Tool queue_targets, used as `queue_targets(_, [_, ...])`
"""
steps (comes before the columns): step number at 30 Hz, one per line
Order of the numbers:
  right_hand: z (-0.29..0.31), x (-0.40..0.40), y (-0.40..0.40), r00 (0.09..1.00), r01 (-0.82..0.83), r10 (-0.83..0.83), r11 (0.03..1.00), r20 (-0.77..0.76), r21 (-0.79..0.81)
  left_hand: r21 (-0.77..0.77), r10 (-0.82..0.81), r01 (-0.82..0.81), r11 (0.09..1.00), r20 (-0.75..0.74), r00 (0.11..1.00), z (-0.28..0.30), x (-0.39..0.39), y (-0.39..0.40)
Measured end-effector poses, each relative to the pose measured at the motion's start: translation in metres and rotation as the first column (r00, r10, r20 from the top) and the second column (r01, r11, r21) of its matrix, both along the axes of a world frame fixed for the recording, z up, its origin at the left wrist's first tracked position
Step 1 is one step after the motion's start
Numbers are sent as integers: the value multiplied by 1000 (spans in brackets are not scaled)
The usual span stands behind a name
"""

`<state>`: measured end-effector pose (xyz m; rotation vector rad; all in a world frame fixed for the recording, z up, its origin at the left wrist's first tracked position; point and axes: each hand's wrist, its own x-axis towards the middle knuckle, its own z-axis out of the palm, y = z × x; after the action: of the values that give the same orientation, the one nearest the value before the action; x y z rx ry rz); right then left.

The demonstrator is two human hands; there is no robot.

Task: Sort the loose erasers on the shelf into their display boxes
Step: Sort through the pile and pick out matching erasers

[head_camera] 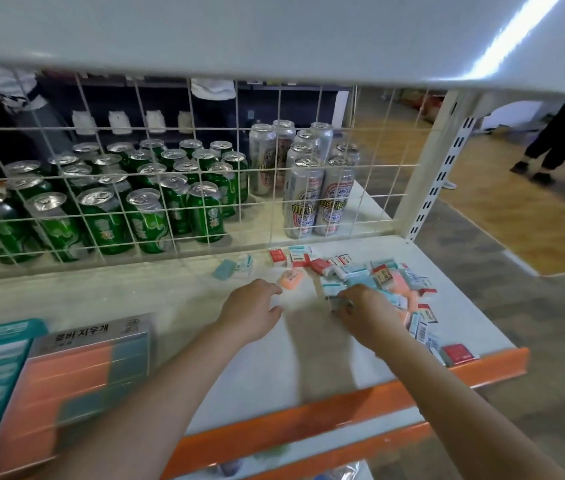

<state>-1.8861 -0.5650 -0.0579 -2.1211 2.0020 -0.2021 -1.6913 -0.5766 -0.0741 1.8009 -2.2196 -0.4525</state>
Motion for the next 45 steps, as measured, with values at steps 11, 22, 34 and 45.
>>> queue_targets(11, [-5, 6, -4, 989, -123, 121, 992, -86, -20, -38, 180, -177, 984, 145, 973, -13, 18, -34])
queue_targets(22, [-8, 37, 8, 948, -312, 316, 946, 45, -87, 3, 42, -42, 999, 139, 989, -10, 33, -18])
queue_targets(34, [5, 44, -6, 967, -254, 253, 965, 19, 70, 0, 256, -256, 967, -37, 966, -8, 56, 14])
queue_targets(45, [1, 43, 9, 975, -206, 209, 978, 75, -41, 48, 270, -266, 963, -240, 933, -15, 47, 19])
